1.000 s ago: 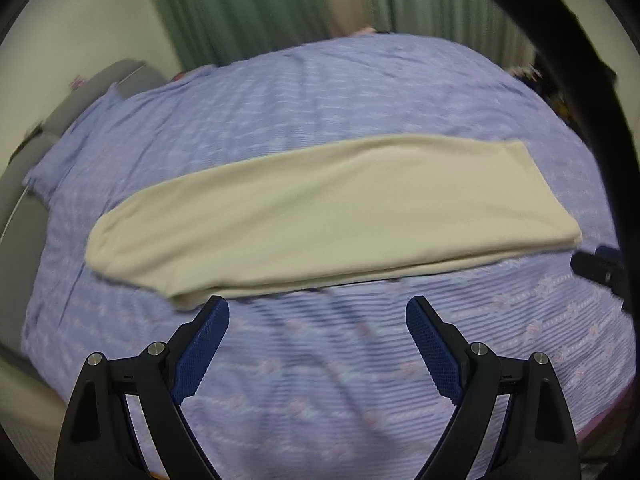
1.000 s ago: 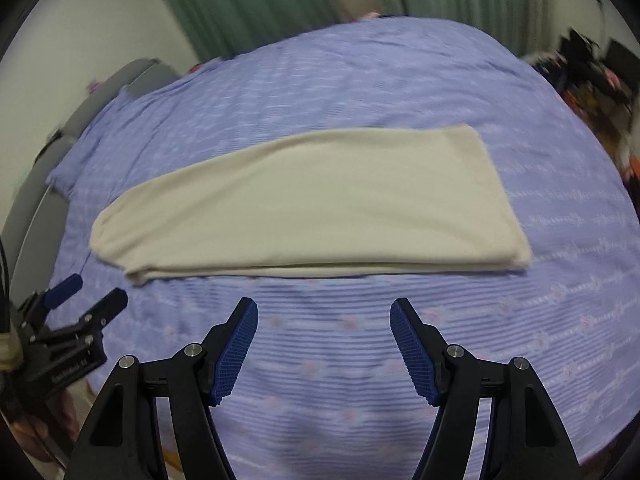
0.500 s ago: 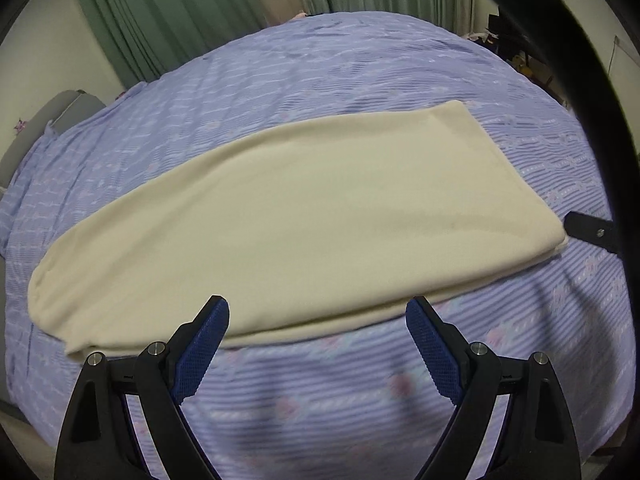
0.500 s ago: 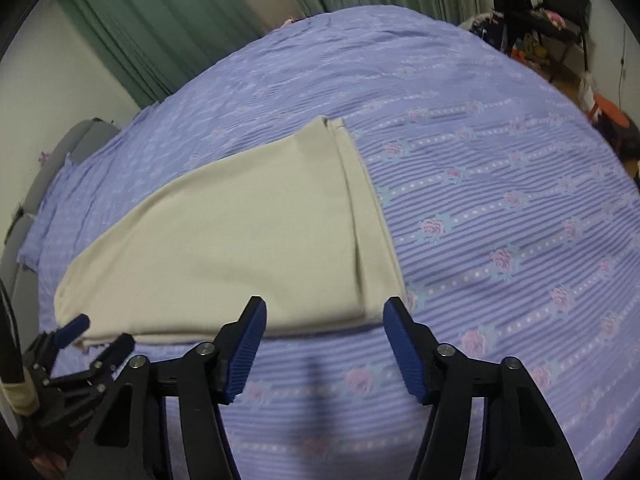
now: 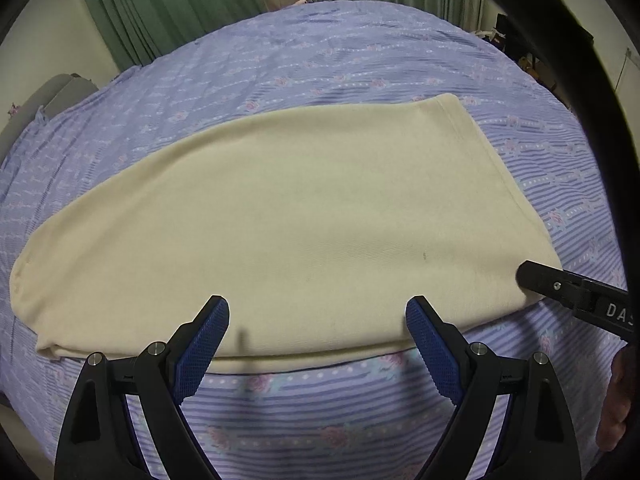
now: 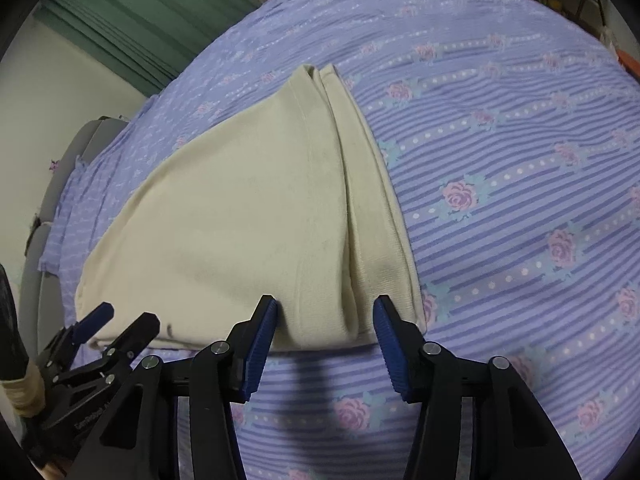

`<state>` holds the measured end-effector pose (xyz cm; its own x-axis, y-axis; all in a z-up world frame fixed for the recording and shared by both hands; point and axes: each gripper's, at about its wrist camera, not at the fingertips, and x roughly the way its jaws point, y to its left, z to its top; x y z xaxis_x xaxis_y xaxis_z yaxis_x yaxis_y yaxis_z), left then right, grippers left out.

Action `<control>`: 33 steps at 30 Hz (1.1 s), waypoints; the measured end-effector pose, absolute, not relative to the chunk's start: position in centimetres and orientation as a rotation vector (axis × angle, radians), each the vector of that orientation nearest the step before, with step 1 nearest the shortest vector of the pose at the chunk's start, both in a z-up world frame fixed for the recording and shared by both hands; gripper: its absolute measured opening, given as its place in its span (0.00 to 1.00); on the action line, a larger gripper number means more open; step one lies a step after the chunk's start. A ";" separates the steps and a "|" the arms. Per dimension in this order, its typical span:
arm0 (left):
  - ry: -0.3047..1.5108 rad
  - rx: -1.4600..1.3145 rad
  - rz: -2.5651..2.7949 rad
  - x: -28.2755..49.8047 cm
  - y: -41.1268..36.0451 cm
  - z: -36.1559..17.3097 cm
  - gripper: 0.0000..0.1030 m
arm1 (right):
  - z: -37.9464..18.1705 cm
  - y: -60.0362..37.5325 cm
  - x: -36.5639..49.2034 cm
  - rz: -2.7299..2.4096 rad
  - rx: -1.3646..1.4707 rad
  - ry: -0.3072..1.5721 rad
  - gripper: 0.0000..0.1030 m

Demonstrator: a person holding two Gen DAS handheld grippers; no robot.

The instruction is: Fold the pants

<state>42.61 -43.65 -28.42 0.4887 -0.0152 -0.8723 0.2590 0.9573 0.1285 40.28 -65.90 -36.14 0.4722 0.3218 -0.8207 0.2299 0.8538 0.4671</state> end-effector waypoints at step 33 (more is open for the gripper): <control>1.032 0.202 -0.170 43.4 -45.3 -27.9 0.88 | -31.2 -72.0 41.3 -0.061 0.341 0.972 0.20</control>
<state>43.38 -45.31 -27.90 0.5028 -0.0449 -0.8632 0.2342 0.9684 0.0861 41.28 -72.00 -31.16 0.5663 0.1012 -0.8179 0.2020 0.9451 0.2568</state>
